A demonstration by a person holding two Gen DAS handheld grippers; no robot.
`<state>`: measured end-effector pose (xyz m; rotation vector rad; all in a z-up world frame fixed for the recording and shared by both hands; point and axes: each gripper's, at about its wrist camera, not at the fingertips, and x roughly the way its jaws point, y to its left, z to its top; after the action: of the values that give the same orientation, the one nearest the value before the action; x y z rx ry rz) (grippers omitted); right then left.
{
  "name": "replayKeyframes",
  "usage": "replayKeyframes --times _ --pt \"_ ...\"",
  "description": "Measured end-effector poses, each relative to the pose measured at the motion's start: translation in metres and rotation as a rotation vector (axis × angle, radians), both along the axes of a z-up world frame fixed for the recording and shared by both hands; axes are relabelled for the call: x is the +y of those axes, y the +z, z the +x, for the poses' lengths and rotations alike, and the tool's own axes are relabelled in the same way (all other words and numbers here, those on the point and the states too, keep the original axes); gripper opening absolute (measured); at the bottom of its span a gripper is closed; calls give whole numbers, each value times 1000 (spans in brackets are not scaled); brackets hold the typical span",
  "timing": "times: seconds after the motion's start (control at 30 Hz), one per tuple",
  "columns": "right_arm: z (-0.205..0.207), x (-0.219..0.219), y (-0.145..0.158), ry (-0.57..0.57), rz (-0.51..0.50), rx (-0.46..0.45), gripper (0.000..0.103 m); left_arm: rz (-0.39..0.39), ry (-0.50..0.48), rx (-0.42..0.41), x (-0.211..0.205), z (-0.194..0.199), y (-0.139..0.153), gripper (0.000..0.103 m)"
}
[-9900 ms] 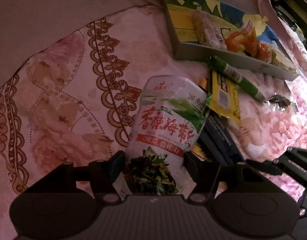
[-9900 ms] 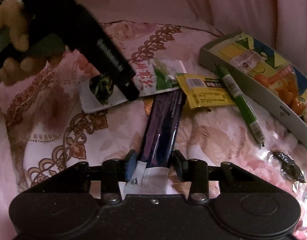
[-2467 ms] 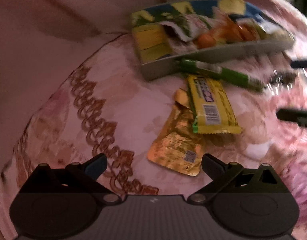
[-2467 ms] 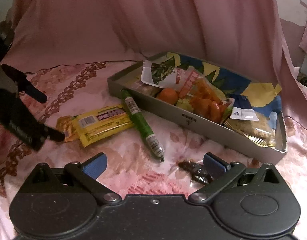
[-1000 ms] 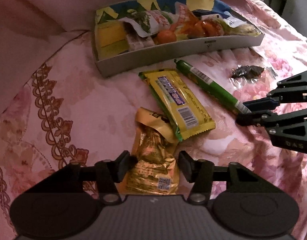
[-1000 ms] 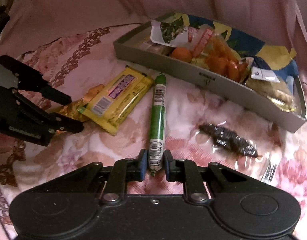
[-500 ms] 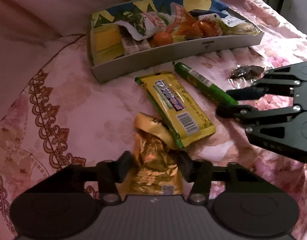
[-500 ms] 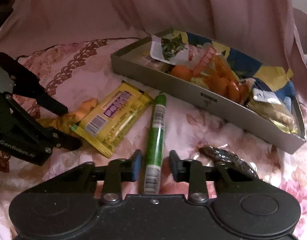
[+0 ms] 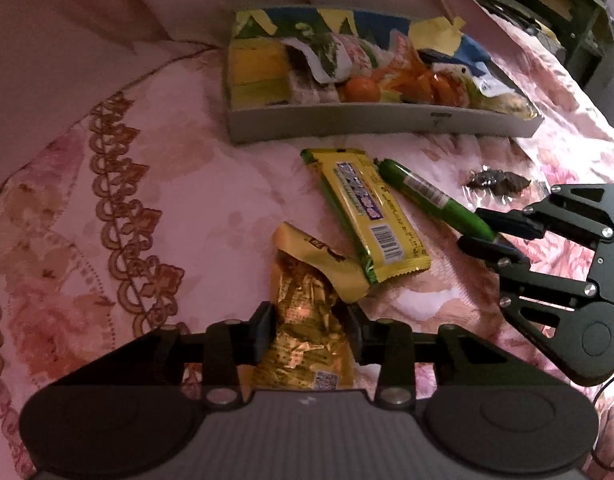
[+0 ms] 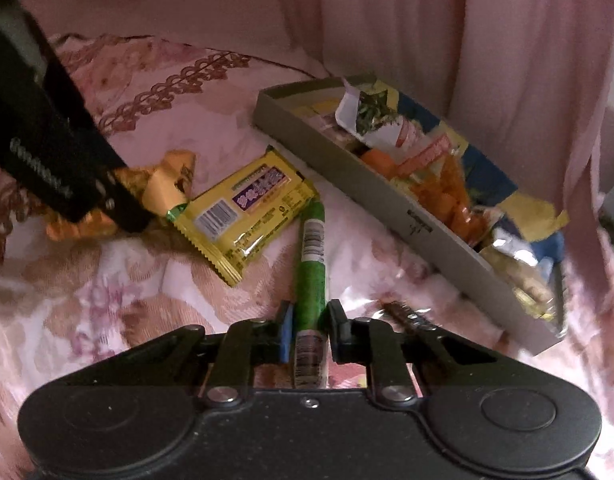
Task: Organize snacks
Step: 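Carry the gold wrapper and green tube into the grey tray and open both tools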
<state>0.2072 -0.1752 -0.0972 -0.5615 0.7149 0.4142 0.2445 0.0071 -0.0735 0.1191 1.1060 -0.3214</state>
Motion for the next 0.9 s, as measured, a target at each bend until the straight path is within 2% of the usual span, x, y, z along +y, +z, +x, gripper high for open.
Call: replayKeyframes --times 0.17,0.43,0.7,0.8,0.9 --pt "-18 2 7 59 -99 -122 19 -22 47 -60 5 -8 17 42" --pt "-26 2 18 87 -129 -240 19 -98 136 -159 18 -7 31 42" --pt "-22 6 12 82 -143 -214 19 -130 152 -149 19 1 27 42" --pt "-13 2 8 44 -116 -166 20 -136 147 -145 18 2 26 42" --pt "2 -5 0 -13 -53 -80 21 -142 146 -148 18 1 27 42"
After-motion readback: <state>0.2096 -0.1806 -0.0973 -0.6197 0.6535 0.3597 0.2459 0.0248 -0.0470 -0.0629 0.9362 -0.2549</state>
